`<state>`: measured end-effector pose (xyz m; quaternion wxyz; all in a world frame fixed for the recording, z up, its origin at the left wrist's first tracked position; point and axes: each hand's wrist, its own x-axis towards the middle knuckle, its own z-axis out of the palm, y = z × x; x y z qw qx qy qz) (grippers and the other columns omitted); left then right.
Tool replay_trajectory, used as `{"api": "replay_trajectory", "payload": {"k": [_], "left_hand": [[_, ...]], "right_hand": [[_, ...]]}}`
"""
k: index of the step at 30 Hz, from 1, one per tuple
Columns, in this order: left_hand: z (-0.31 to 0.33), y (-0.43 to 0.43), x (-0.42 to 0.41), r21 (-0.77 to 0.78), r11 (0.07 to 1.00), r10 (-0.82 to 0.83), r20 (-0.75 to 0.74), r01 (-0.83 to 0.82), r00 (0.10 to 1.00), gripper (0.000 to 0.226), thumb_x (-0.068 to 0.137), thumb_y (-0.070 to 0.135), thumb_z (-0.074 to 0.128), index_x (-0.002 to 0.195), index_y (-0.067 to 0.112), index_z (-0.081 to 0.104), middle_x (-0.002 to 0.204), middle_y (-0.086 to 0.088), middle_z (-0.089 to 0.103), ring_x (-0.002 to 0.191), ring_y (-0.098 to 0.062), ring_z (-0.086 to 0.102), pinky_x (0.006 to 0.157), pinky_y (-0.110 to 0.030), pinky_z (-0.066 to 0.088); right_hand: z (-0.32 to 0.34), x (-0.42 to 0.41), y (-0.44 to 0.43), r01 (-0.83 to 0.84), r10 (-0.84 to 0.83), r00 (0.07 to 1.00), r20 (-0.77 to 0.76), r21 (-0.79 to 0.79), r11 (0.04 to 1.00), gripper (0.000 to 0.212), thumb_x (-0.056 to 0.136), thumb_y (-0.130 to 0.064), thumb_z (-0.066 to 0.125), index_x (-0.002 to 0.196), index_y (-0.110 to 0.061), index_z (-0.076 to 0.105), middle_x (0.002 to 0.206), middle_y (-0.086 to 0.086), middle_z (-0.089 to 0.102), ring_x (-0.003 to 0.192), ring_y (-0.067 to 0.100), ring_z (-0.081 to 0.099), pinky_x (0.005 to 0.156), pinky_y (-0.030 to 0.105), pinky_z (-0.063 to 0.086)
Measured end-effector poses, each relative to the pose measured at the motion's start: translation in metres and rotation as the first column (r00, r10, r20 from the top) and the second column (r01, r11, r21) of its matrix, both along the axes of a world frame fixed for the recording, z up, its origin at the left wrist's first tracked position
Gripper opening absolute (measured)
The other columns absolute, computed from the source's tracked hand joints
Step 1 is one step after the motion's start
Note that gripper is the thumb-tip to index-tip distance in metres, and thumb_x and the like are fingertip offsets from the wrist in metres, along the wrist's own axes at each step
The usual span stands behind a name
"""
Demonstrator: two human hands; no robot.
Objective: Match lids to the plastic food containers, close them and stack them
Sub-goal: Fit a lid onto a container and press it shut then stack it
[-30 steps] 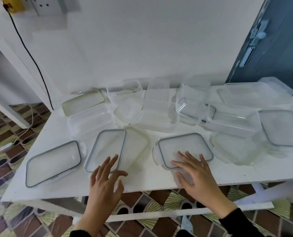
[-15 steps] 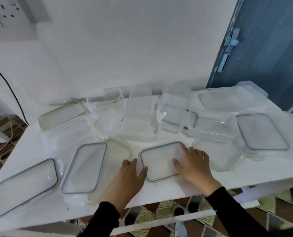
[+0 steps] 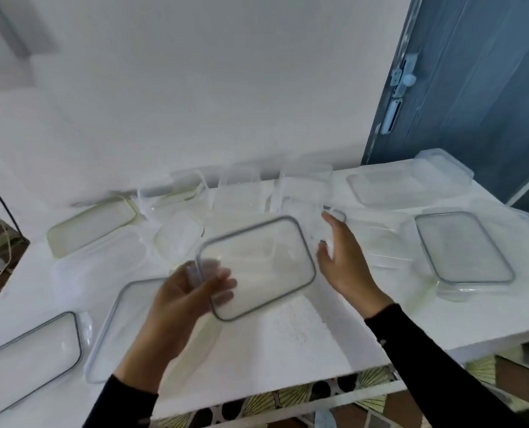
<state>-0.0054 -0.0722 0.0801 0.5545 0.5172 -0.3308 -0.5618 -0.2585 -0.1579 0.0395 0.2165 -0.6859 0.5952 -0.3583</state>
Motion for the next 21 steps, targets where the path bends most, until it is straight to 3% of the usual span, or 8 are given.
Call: {"api": "replay_trajectory", "payload": {"k": [2, 4, 8, 11, 15, 17, 19, 21], "left_hand": [[0.011, -0.005, 0.008, -0.052, 0.994, 0.090, -0.046, -0.092, 0.995, 0.066, 0.044, 0.031, 0.096, 0.095, 0.007, 0.063, 0.085, -0.012, 0.073, 0.076, -0.023, 0.073, 0.065, -0.028, 0.059], [0.017, -0.008, 0.016, -0.061, 0.982, 0.176, -0.084, -0.181, 0.981, 0.035, 0.064, 0.016, 0.080, 0.093, 0.010, 0.062, 0.083, -0.009, 0.072, 0.073, -0.019, 0.073, 0.067, -0.027, 0.059], [0.018, -0.005, 0.030, -0.054, 0.959, 0.269, -0.126, -0.278, 0.955, 0.016, 0.081, 0.007, 0.065, 0.095, 0.011, 0.060, 0.087, -0.006, 0.074, 0.078, -0.017, 0.073, 0.072, -0.027, 0.060], [0.014, 0.000, 0.039, -0.048, 0.948, 0.303, -0.169, -0.315, 0.938, 0.011, 0.086, 0.009, 0.062, 0.096, 0.013, 0.063, 0.091, -0.005, 0.075, 0.081, -0.016, 0.073, 0.074, -0.026, 0.059], [0.013, 0.013, 0.052, -0.091, 0.945, 0.281, -0.270, -0.315, 0.921, 0.012, 0.092, 0.017, 0.055, 0.101, 0.015, 0.063, 0.099, -0.005, 0.075, 0.090, -0.017, 0.073, 0.079, -0.028, 0.059], [0.010, 0.018, 0.057, -0.100, 0.946, 0.267, -0.305, -0.309, 0.914, 0.014, 0.096, 0.019, 0.050, 0.101, 0.017, 0.063, 0.102, -0.004, 0.074, 0.094, -0.018, 0.072, 0.080, -0.032, 0.059], [0.006, 0.024, 0.061, -0.089, 0.951, 0.252, -0.327, -0.296, 0.911, 0.015, 0.097, 0.022, 0.050, 0.097, 0.021, 0.065, 0.106, -0.004, 0.074, 0.096, -0.018, 0.072, 0.077, -0.032, 0.059], [0.000, 0.028, 0.064, -0.048, 0.956, 0.260, -0.321, -0.290, 0.911, 0.015, 0.098, 0.024, 0.051, 0.093, 0.022, 0.065, 0.109, -0.005, 0.073, 0.093, -0.016, 0.072, 0.072, -0.026, 0.059]], "right_hand": [[-0.007, 0.005, -0.026, -0.067, 0.098, 0.921, -0.376, 0.094, 0.993, 0.090, 0.090, -0.022, 0.065, 0.155, -0.006, 0.006, 0.163, 0.014, 0.011, 0.150, 0.028, 0.013, 0.122, 0.039, 0.013], [-0.013, 0.014, -0.040, -0.057, 0.111, 0.786, -0.608, 0.108, 0.993, 0.105, 0.087, -0.035, 0.067, 0.154, -0.008, -0.011, 0.164, 0.013, -0.006, 0.152, 0.028, 0.000, 0.121, 0.046, -0.001], [-0.026, 0.026, -0.050, -0.077, 0.030, 0.803, -0.596, -0.055, 0.995, 0.088, 0.090, -0.028, 0.062, 0.155, -0.006, 0.007, 0.163, 0.012, 0.014, 0.149, 0.025, 0.018, 0.120, 0.046, 0.003], [-0.022, 0.026, -0.049, -0.080, 0.017, 0.925, -0.379, -0.150, 0.985, 0.077, 0.088, -0.022, 0.066, 0.151, -0.005, 0.026, 0.158, 0.014, 0.030, 0.145, 0.029, 0.030, 0.120, 0.041, 0.013], [0.018, 0.023, -0.017, 0.063, -0.024, 0.982, 0.187, -0.210, 0.976, 0.073, 0.087, -0.028, 0.073, 0.147, -0.009, 0.036, 0.146, -0.001, 0.044, 0.134, 0.007, 0.042, 0.114, 0.023, 0.030], [0.038, 0.014, 0.008, 0.145, -0.061, 0.872, 0.486, -0.138, 0.980, 0.063, 0.087, -0.028, 0.073, 0.141, -0.015, 0.041, 0.135, -0.004, 0.055, 0.121, 0.001, 0.053, 0.106, 0.021, 0.040], [0.045, 0.005, 0.034, 0.125, -0.093, 0.651, 0.753, 0.014, 0.992, 0.057, 0.092, -0.022, 0.067, 0.139, -0.019, 0.035, 0.129, 0.004, 0.062, 0.115, 0.011, 0.063, 0.100, 0.028, 0.048], [0.033, -0.002, 0.057, 0.038, -0.179, 0.486, 0.855, 0.184, 0.982, 0.051, 0.095, -0.019, 0.060, 0.136, -0.018, 0.030, 0.123, 0.012, 0.066, 0.106, 0.023, 0.069, 0.090, 0.035, 0.053]]}}
